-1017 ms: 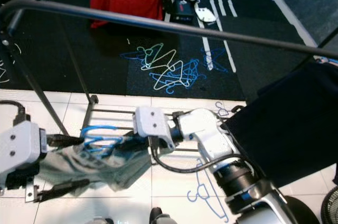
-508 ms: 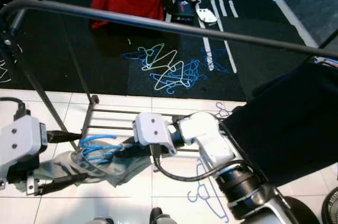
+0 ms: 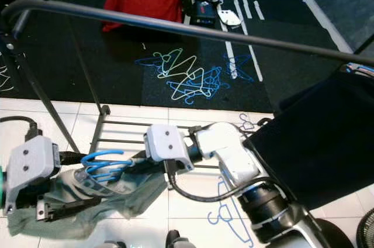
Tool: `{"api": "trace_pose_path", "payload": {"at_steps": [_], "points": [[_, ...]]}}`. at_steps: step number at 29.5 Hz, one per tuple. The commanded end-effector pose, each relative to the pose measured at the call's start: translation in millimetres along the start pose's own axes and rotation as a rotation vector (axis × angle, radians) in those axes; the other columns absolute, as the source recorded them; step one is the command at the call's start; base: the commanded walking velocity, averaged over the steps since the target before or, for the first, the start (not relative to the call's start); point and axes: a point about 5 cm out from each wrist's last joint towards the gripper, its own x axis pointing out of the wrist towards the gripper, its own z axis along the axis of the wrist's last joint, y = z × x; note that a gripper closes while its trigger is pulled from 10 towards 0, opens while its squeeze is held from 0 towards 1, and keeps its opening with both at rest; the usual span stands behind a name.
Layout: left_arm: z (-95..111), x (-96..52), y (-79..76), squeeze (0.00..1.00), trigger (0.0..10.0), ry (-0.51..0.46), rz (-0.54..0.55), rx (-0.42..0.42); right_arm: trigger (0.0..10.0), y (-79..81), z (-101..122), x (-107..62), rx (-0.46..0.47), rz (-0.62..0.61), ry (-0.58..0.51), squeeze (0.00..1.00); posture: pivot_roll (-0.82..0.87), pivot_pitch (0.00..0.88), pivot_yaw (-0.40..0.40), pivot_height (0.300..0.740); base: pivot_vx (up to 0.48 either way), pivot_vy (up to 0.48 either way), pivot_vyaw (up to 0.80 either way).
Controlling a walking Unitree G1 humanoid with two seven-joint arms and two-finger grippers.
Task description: Hang hanger
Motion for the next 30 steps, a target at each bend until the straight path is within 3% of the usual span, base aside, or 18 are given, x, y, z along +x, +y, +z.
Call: {"api": "trace_pose_path", "payload": {"at_steps": [1,15,16,18,19,30], "points": [[-3.6,2.7,-4.3,0.0,0.0,0.008,-0.021,-0.018,10.0,1.8,3.2,1.5,-0.011,0.013,-0.013,0.0,0.08,0.153,-0.024,0.74,0.0,0.0,0.0],[-2.4,4.0,-4.0,0.0,0.0,0.006,-0.027,-0.018,10.0,2.6,1.2,0.0,-0.005,0.006,-0.001,0.0,0.08,0.154,-0.02,0.74,0.0,0.0,0.0],[-2.9,4.5,-2.7,0.0,10.0,0.017,-0.011,-0.011,10.0,2.8,0.4,-0.2,-0.004,0.004,0.002,0.0,0.08,0.155,-0.019,0.74,0.0,0.0,0.0],[-2.5,3.8,-2.1,0.0,10.0,0.008,-0.012,-0.014,10.0,2.9,-0.2,-0.4,-0.003,0.002,0.004,0.0,0.08,0.155,-0.017,0.74,0.0,0.0,0.0],[-3.1,2.6,-1.3,0.0,0.0,0.013,-0.005,-0.011,10.0,3.1,-0.6,-0.7,-0.001,0.001,0.005,0.0,0.08,0.155,-0.017,0.74,0.0,0.0,0.0],[-4.0,-3.6,-3.9,0.0,0.0,0.011,-0.002,-0.055,10.0,2.8,-2.0,0.1,0.003,-0.003,0.005,0.0,0.08,0.153,-0.023,0.74,0.0,0.0,0.0]]}}
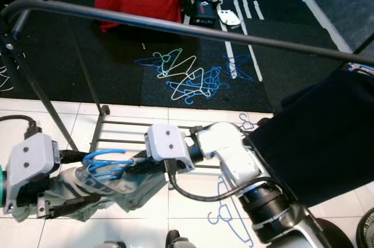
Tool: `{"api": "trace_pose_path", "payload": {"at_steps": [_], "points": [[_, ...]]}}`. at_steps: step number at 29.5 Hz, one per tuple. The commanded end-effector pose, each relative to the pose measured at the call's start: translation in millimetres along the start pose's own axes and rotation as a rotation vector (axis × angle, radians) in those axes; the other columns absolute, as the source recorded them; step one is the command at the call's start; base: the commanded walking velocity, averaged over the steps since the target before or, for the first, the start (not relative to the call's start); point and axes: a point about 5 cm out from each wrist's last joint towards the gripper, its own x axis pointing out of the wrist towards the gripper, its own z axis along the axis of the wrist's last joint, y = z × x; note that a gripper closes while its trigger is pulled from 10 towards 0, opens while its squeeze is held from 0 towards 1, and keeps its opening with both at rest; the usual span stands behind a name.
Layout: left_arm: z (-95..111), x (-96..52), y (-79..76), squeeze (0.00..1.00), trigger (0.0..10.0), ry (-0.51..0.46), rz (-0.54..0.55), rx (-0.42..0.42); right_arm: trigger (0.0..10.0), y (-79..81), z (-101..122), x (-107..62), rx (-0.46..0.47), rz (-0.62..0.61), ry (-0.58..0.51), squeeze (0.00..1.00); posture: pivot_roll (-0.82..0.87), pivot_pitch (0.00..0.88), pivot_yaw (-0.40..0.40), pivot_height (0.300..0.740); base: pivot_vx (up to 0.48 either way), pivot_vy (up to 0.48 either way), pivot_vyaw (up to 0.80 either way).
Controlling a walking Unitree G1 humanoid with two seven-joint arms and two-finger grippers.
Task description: Hang hanger
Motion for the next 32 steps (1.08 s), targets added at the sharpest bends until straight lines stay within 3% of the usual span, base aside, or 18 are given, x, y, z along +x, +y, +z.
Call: {"api": "trace_pose_path", "payload": {"at_steps": [1,2,3,14,18,32], "points": [[0.6,0.3,-5.3,0.0,0.0,-0.004,-0.027,-0.012,10.0,2.9,-1.1,0.8,-0.001,0.004,-0.002,0.0,0.08,0.153,-0.023,0.74,0.0,0.0,0.0],[0.4,-0.4,-7.8,0.0,0.0,-0.001,-0.041,-0.021,10.0,2.7,-1.4,1.1,-0.002,0.004,-0.002,0.0,0.08,0.149,-0.027,0.74,0.0,0.0,0.0],[-0.3,1.1,-8.5,0.0,10.0,-0.001,-0.022,-0.021,10.0,2.4,-2.4,1.8,-0.001,0.001,-0.002,0.0,0.09,0.127,-0.043,0.74,0.0,0.0,0.0],[-0.7,17.9,-8.9,0.0,10.0,-0.045,0.067,-0.011,10.0,2.2,-11.5,8.2,0.043,-0.081,-0.02,0.0,0.07,0.048,-0.046,0.74,0.0,0.0,0.0],[-0.1,28.5,-8.2,0.0,10.0,-0.04,0.053,0.051,10.0,2.3,-16.6,16.4,0.105,-0.212,-0.063,0.0,0.07,0.0,-0.013,0.74,0.0,0.0,0.0],[-1.5,32.8,1.9,0.0,10.0,-0.014,-0.027,0.115,10.0,9.9,-21.6,22.3,0.096,-0.225,-0.047,0.0,0.05,0.0,0.028,0.74,0.0,0.0,0.0]]}}
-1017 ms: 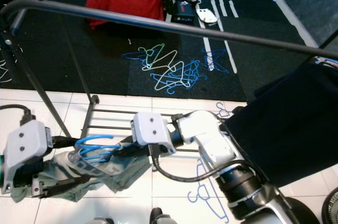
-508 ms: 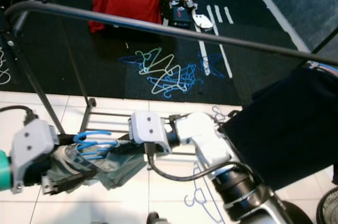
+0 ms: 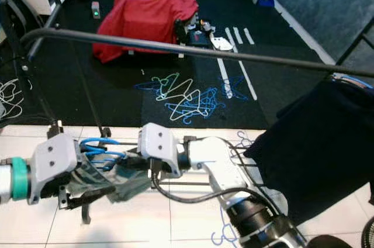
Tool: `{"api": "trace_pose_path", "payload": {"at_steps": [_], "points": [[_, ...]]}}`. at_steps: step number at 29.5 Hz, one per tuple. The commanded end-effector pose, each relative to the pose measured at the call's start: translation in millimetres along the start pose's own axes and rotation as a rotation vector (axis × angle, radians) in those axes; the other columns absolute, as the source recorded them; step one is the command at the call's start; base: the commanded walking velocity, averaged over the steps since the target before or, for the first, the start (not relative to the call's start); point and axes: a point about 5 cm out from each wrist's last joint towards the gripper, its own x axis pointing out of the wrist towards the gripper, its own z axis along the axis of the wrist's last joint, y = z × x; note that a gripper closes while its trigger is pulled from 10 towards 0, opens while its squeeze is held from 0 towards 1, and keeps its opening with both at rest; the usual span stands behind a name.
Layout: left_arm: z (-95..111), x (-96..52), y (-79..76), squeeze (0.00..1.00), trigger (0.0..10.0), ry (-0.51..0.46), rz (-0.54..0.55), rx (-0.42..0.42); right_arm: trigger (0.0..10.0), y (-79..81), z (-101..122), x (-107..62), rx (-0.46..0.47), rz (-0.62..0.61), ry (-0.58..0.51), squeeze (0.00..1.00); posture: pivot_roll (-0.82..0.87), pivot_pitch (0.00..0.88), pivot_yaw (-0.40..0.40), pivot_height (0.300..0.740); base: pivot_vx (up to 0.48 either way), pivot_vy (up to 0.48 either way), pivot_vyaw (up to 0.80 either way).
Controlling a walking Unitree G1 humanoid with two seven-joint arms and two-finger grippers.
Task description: Hang hanger
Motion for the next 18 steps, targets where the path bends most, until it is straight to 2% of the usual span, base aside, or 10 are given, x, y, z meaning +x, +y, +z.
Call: {"api": "trace_pose_path", "payload": {"at_steps": [1,3,8,14,15,17,18], "points": [[-0.7,1.4,-2.1,0.0,10.0,-0.001,-0.034,0.007,10.0,1.7,-0.2,0.0,-0.01,-0.015,-0.004,0.0,0.05,0.0,0.032,0.74,0.0,0.0,0.0],[2.7,1.1,-2.6,0.0,10.0,-0.038,-0.058,-0.017,10.0,1.8,0.3,0.6,-0.006,-0.029,-0.009,0.0,0.05,0.0,0.031,0.74,0.0,0.0,0.0],[3.3,1.2,-2.7,0.0,10.0,-0.046,-0.065,-0.022,10.0,1.8,0.3,0.9,-0.006,-0.033,-0.01,0.0,0.05,0.0,0.031,0.74,0.0,0.0,0.0],[-5.3,3.2,0.2,0.0,10.0,0.015,-0.035,0.021,10.0,5.6,-0.7,3.8,0.006,-0.022,-0.014,0.0,0.06,0.0,0.024,0.74,0.0,0.0,0.0],[-8.1,4.1,1.1,0.0,2.8,0.027,-0.028,0.032,10.0,6.9,-1.0,5.4,0.01,-0.017,-0.015,0.0,0.06,0.0,0.024,0.74,0.0,0.0,0.0],[-8.1,4.1,1.1,0.0,2.8,0.027,-0.028,0.032,10.0,6.9,-1.0,5.4,0.01,-0.017,-0.015,0.0,0.06,0.0,0.024,0.74,0.0,0.0,0.0],[-9.8,5.3,0.7,0.0,0.0,0.03,-0.025,0.027,10.0,7.7,-1.9,6.9,0.013,-0.013,-0.015,0.0,0.05,0.0,0.02,0.74,0.0,0.0,0.0]]}}
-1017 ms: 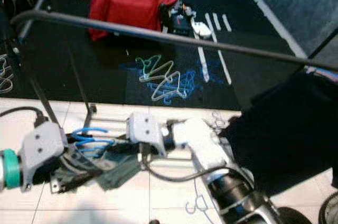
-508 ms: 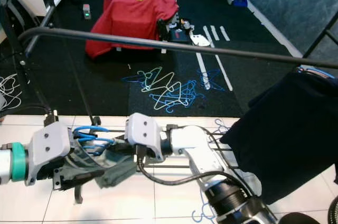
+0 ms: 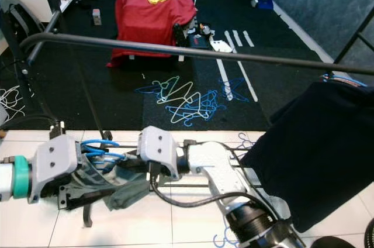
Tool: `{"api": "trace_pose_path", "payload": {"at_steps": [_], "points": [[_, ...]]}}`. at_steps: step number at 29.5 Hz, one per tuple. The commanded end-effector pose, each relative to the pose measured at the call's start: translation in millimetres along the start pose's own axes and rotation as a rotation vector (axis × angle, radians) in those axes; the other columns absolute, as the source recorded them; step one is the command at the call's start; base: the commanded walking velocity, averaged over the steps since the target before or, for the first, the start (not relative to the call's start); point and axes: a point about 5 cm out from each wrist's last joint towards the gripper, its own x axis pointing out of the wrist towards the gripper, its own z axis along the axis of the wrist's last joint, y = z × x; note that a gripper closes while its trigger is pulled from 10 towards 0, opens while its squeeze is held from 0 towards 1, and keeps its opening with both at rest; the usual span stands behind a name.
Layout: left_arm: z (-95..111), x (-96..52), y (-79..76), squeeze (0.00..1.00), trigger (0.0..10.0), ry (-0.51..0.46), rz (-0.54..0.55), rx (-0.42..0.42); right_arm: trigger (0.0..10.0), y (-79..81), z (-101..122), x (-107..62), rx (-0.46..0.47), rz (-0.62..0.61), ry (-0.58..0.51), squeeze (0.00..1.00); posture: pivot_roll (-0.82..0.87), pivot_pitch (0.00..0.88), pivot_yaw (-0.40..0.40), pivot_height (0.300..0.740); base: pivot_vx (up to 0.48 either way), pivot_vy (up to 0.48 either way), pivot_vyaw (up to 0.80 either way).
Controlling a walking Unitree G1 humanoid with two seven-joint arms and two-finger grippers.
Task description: Hang hanger
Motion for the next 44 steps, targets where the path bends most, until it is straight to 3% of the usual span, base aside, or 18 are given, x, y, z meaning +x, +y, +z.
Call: {"api": "trace_pose_path", "payload": {"at_steps": [1,3,4,5,6,11,15,20,23,26,30,32,33,34,35,36,38,44], "points": [[-5.2,4.0,-4.7,0.0,0.0,0.016,-0.022,-0.018,10.0,2.0,-0.4,2.9,0.0,0.002,-0.003,0.0,0.06,0.0,0.018,0.74,0.0,0.0,0.0],[-5.4,4.5,-5.5,0.0,0.0,0.013,-0.025,-0.03,10.0,2.2,-1.0,3.3,0.002,0.002,-0.003,0.0,0.06,0.0,0.018,0.74,0.0,0.0,0.0],[-3.0,1.4,-6.2,0.0,1.8,0.005,-0.036,-0.046,10.0,2.0,-1.7,3.2,0.004,-0.002,-0.002,0.0,0.06,0.0,0.019,0.74,0.0,0.0,0.0],[2.7,-7.6,-3.4,0.0,10.0,-0.022,-0.045,-0.061,10.0,1.5,-2.4,2.0,0.006,-0.01,0.0,0.0,0.06,0.0,0.017,0.74,0.0,0.0,0.0],[2.7,-7.6,-3.4,0.0,10.0,-0.022,-0.045,-0.061,10.0,1.5,-2.4,2.0,0.006,-0.01,0.0,0.0,0.06,0.0,0.017,0.74,0.0,0.0,0.0],[28.1,-68.5,26.8,0.0,10.0,-0.008,-0.079,-0.016,10.0,0.4,-4.3,-7.2,0.01,-0.021,0.01,0.0,0.09,0.0,0.018,0.74,0.0,0.0,0.0],[36.5,-90.4,42.1,0.0,10.0,0.067,-0.092,0.048,10.0,0.5,-5.8,-9.9,0.01,-0.022,0.016,0.0,0.1,0.0,0.026,0.74,0.0,0.0,0.0],[40.3,-87.8,44.5,0.0,10.0,0.085,-0.114,0.07,10.0,-1.0,-5.7,-9.1,0.012,-0.041,0.013,0.0,0.1,0.0,0.033,0.74,0.0,0.0,0.0],[26.1,-52.0,24.6,0.0,10.0,0.02,-0.101,0.007,10.0,-2.4,-3.7,-6.9,0.017,-0.051,0.004,0.0,0.08,0.0,0.03,0.74,0.0,0.0,0.0],[21.3,-43.2,17.8,0.0,10.0,0.005,-0.106,-0.014,10.0,-2.8,-3.5,-6.7,0.02,-0.052,0.002,0.0,0.07,0.0,0.026,0.74,0.0,0.0,0.0],[19.9,-24.3,33.2,0.0,10.0,-0.101,0.018,-0.066,10.0,0.3,-8.6,-6.3,0.024,-0.054,0.015,0.0,0.07,0.0,0.03,0.74,0.0,0.0,0.0],[24.7,-29.5,42.7,0.0,10.0,-0.12,0.057,-0.069,10.0,0.3,-8.4,-6.5,0.031,-0.058,0.009,0.0,0.07,0.0,0.024,0.74,0.0,0.0,0.0],[42.0,-61.7,67.1,0.0,10.0,-0.143,0.1,-0.049,10.0,0.8,-8.6,-7.5,0.035,-0.059,0.007,0.0,0.09,0.0,0.025,0.74,0.0,0.0,0.0],[42.0,-61.7,67.1,0.0,10.0,-0.143,0.1,-0.049,10.0,0.8,-8.6,-7.5,0.035,-0.059,0.007,0.0,0.09,0.0,0.025,0.74,0.0,0.0,0.0],[50.7,-77.4,74.3,0.0,10.0,-0.146,0.104,-0.033,10.0,1.0,-9.0,-8.0,0.035,-0.058,0.008,0.0,0.09,0.0,0.025,0.74,0.0,0.0,0.0],[50.7,-77.4,74.3,0.0,10.0,-0.146,0.104,-0.033,10.0,1.0,-9.0,-8.0,0.035,-0.058,0.008,0.0,0.09,0.0,0.025,0.74,0.0,0.0,0.0],[69.2,-100.2,85.7,0.0,10.0,-0.153,0.103,0.002,10.0,-0.3,-9.8,-8.9,0.036,-0.06,0.008,0.0,0.12,0.0,0.021,0.74,0.0,0.0,0.0],[89.8,-110.5,110.4,0.0,10.0,-0.212,0.209,0.032,10.0,-1.7,-9.4,-4.9,0.033,-0.061,0.003,0.0,0.12,0.0,0.025,0.74,0.0,0.0,0.0]]}}
